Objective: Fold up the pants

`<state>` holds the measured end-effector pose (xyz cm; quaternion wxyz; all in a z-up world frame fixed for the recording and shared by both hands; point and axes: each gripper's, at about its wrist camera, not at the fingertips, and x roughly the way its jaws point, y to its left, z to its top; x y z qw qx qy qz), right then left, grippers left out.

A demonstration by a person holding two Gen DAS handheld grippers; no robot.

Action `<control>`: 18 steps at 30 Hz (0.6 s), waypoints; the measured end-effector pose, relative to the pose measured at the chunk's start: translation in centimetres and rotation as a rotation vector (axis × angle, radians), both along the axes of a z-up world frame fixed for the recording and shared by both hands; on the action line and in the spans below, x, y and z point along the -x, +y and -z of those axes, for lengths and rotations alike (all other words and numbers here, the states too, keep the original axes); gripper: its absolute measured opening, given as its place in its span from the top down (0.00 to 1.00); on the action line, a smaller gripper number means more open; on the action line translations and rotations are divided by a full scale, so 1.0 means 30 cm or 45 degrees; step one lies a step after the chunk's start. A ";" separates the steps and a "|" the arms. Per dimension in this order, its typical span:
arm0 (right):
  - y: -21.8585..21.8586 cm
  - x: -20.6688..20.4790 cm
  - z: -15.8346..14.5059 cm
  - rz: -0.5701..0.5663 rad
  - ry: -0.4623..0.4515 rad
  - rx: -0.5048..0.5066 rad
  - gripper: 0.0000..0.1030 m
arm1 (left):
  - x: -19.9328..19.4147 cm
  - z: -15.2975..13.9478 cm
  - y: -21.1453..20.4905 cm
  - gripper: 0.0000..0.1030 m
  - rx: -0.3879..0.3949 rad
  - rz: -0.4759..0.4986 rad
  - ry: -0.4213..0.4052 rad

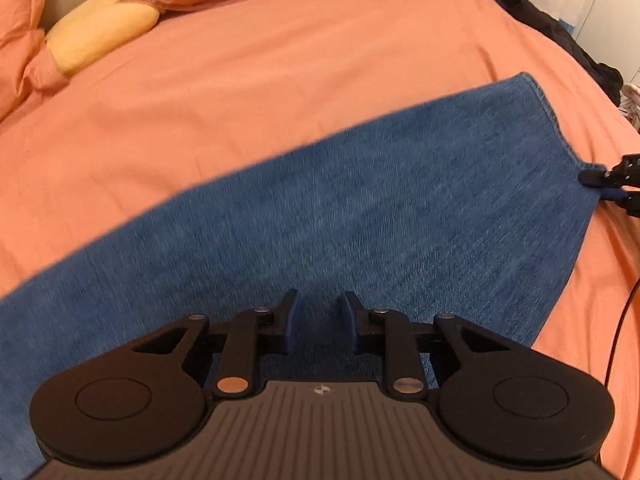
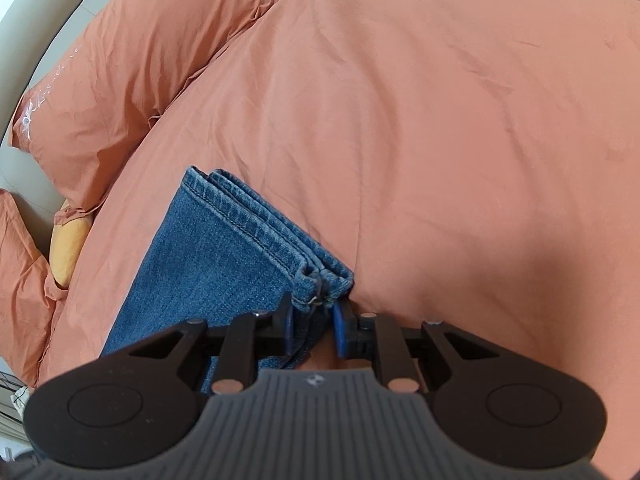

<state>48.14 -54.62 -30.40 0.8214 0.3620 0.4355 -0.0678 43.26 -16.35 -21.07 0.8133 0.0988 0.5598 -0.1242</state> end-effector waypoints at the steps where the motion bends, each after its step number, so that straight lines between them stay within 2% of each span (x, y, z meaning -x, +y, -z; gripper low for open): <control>1: 0.003 -0.001 -0.005 0.001 0.003 0.008 0.86 | -0.016 0.017 0.005 0.75 0.015 -0.032 0.009; 3: 0.010 -0.005 -0.016 -0.003 0.017 0.030 0.86 | -0.019 0.025 0.009 0.75 0.060 -0.088 0.022; 5: 0.020 -0.014 -0.032 -0.012 0.035 0.061 0.86 | 0.019 0.026 0.001 0.75 0.141 -0.105 0.090; 9: 0.033 -0.025 -0.047 -0.016 0.058 0.100 0.86 | 0.135 0.035 -0.031 0.75 0.116 -0.046 0.093; 11: 0.034 -0.026 -0.047 -0.017 0.062 0.106 0.86 | 0.207 0.041 -0.043 0.76 0.141 -0.044 0.067; 13: 0.039 -0.029 -0.051 -0.019 0.060 0.113 0.87 | 0.219 0.046 -0.037 0.76 0.159 -0.063 0.064; 15: 0.046 -0.028 -0.072 -0.032 0.042 0.125 0.91 | 0.205 0.052 0.009 0.75 0.202 -0.106 0.078; 18: 0.065 -0.010 -0.152 -0.061 -0.029 0.151 0.92 | 0.185 0.045 0.070 0.75 0.233 -0.125 0.117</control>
